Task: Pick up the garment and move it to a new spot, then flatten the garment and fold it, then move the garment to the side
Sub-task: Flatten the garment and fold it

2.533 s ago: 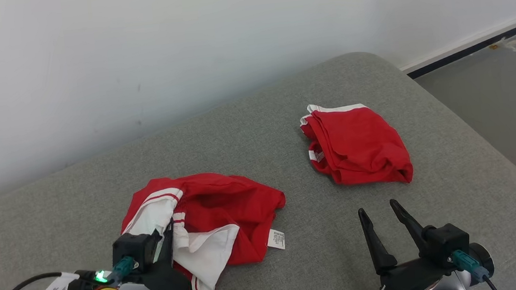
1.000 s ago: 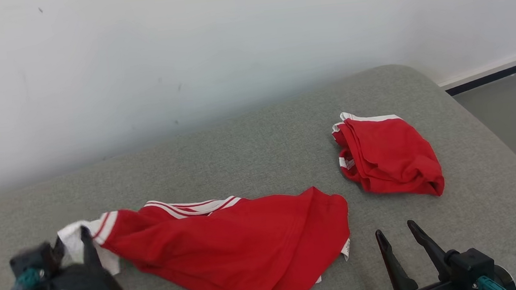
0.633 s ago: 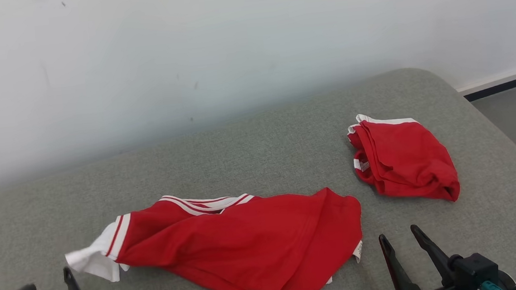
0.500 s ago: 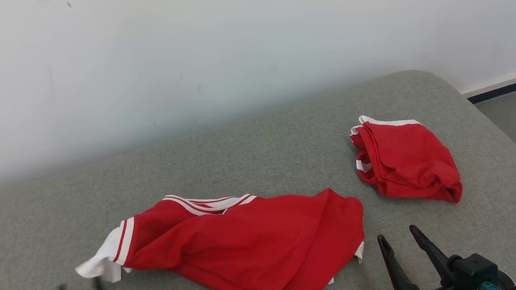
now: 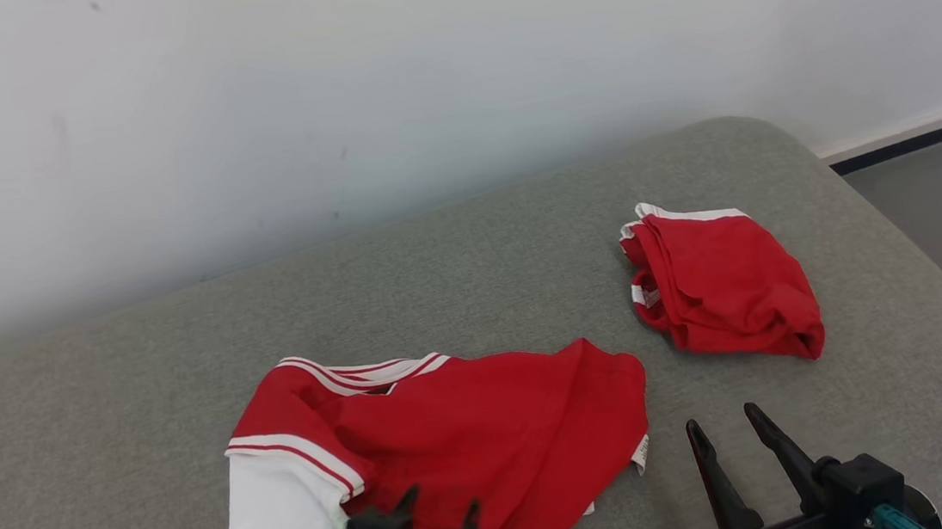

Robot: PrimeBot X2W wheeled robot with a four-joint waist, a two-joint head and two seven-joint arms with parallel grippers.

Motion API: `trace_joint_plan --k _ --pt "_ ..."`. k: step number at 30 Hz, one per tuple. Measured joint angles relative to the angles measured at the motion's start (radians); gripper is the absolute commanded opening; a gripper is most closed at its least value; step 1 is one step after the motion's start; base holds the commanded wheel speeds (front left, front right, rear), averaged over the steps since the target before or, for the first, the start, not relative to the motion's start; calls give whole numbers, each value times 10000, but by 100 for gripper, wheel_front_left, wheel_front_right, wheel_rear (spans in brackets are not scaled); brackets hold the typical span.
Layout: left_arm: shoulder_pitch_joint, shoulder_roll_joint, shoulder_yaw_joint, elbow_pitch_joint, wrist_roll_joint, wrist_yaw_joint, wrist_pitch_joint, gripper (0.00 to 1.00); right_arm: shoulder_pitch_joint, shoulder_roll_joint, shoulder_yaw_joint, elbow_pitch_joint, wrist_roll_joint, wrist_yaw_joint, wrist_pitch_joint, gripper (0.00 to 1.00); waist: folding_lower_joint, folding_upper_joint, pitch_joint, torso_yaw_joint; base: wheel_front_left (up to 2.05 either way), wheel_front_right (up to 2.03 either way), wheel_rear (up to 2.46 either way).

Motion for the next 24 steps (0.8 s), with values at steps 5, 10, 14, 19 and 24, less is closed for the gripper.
trace_joint_plan --k 5,10,14,19,24 --pt "-261 -416 -853 -69 345 27 481 100 -248 -40 -2 251 96 0 -2 100 0 0 95 -328 0 0 0" --pt "-720 -426 -1189 368 694 224 970 100 -457 -77 75 347 192 0 -2 100 0 0 181 -537 0 0 0" --pt "-1170 -339 -1277 957 1057 500 1287 100 -643 -79 151 426 290 0 0 100 1 0 269 -719 0 0 0" --pt "-1555 -274 -1561 1670 1225 376 1615 100 -817 -100 184 608 345 0 0 100 0 0 378 -953 0 0 0" --pt "-1735 -284 -1578 2071 1237 479 1770 49 -960 -127 186 694 360 0 0 100 0 0 460 -1136 0 0 0"
